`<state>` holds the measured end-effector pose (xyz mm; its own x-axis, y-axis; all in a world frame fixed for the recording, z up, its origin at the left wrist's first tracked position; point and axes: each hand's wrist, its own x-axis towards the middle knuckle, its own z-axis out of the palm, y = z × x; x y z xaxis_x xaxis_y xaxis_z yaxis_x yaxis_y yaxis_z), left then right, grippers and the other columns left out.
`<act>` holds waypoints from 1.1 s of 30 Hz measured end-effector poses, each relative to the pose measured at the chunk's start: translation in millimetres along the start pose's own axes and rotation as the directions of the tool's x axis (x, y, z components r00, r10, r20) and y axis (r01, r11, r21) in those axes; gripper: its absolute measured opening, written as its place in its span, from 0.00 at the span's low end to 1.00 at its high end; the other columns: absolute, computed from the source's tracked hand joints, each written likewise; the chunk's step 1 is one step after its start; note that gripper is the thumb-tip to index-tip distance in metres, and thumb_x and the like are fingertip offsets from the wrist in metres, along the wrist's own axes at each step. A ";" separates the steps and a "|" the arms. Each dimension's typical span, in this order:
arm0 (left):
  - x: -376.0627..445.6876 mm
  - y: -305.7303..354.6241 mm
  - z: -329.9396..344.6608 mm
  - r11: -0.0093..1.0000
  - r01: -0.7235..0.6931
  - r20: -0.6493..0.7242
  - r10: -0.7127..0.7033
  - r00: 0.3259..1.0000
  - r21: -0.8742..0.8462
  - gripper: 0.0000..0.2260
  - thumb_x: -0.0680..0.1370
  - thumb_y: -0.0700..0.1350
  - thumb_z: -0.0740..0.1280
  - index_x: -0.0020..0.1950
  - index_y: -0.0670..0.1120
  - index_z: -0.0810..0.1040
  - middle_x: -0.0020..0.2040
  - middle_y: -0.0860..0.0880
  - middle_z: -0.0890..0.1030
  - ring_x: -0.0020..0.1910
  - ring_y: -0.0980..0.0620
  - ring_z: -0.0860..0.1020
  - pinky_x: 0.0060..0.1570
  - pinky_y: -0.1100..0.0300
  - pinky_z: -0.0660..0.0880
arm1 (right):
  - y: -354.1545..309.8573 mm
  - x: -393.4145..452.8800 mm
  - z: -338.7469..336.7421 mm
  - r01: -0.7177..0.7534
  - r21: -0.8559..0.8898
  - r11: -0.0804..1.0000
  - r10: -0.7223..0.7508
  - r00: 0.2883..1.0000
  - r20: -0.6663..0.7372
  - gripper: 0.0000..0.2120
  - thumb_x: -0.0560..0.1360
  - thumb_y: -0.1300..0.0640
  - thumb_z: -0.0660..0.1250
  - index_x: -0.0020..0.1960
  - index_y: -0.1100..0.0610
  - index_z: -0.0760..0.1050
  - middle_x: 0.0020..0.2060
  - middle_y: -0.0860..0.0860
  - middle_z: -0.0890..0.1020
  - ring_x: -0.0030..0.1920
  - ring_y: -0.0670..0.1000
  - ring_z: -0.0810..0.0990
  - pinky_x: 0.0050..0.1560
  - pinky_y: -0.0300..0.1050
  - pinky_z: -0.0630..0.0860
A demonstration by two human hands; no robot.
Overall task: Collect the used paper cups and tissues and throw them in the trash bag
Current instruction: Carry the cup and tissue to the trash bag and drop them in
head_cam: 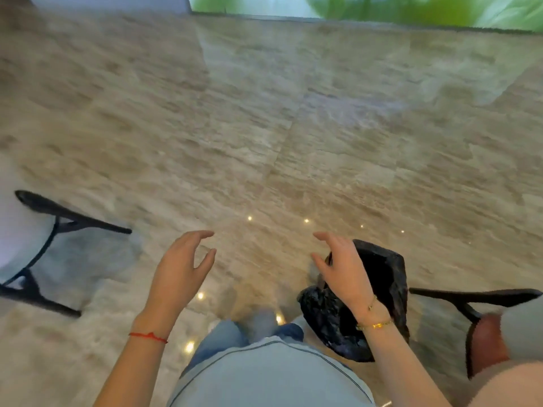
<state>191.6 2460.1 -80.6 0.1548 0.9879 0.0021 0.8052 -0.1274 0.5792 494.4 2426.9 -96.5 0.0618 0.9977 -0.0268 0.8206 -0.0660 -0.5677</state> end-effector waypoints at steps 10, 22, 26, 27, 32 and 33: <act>-132.9 -119.7 -110.6 0.949 0.317 -0.266 -0.308 0.914 -0.010 0.14 0.77 0.44 0.69 0.63 0.46 0.77 0.59 0.49 0.80 0.59 0.50 0.78 0.58 0.62 0.69 | -164.8 17.5 117.1 0.347 0.042 0.937 -0.348 0.914 0.209 0.19 0.76 0.53 0.67 0.65 0.54 0.73 0.60 0.50 0.78 0.63 0.52 0.72 0.64 0.42 0.66; -307.7 -230.1 -191.7 0.736 0.659 -0.472 -0.641 0.606 -0.153 0.15 0.77 0.46 0.68 0.64 0.50 0.77 0.61 0.51 0.79 0.57 0.49 0.79 0.52 0.55 0.77 | -371.4 -30.9 253.3 0.667 0.224 0.711 -0.689 0.595 0.414 0.20 0.75 0.55 0.67 0.66 0.55 0.72 0.61 0.50 0.77 0.63 0.51 0.71 0.63 0.37 0.64; -345.7 -253.1 -200.7 0.640 0.734 -0.513 -0.719 0.469 -0.226 0.15 0.77 0.46 0.69 0.63 0.50 0.77 0.61 0.52 0.79 0.56 0.49 0.80 0.48 0.60 0.74 | -425.8 -45.3 287.8 0.735 0.278 0.619 -0.755 0.458 0.470 0.20 0.75 0.56 0.68 0.66 0.56 0.72 0.60 0.50 0.77 0.64 0.50 0.71 0.63 0.36 0.66; -352.7 -259.9 -203.1 0.616 0.749 -0.516 -0.737 0.437 -0.244 0.15 0.77 0.46 0.69 0.63 0.51 0.77 0.61 0.53 0.79 0.56 0.49 0.80 0.47 0.60 0.73 | -439.2 -47.7 297.3 0.748 0.286 0.599 -0.764 0.426 0.485 0.20 0.75 0.56 0.68 0.66 0.56 0.72 0.60 0.51 0.77 0.64 0.50 0.71 0.63 0.37 0.67; -377.6 -303.6 -221.4 0.510 0.795 -0.520 -0.800 0.299 -0.328 0.14 0.78 0.49 0.67 0.64 0.53 0.76 0.62 0.55 0.78 0.52 0.52 0.80 0.41 0.65 0.70 | -502.7 -54.6 351.2 0.788 0.327 0.521 -0.796 0.312 0.518 0.20 0.75 0.56 0.69 0.65 0.54 0.72 0.58 0.49 0.78 0.63 0.49 0.71 0.59 0.34 0.67; -381.6 -315.1 -227.3 0.497 0.802 -0.520 -0.806 0.283 -0.333 0.14 0.78 0.49 0.67 0.64 0.53 0.75 0.62 0.55 0.78 0.52 0.52 0.80 0.40 0.65 0.70 | -516.3 -55.5 363.9 0.794 0.334 0.508 -0.801 0.293 0.523 0.19 0.75 0.55 0.68 0.65 0.53 0.72 0.58 0.49 0.77 0.63 0.49 0.71 0.59 0.34 0.66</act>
<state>-251.3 2143.3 -78.6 -0.9026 0.4283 -0.0422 0.3334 0.7579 0.5607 -139.5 2410.4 -101.3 -0.9360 0.3517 0.0167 0.2763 0.7631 -0.5842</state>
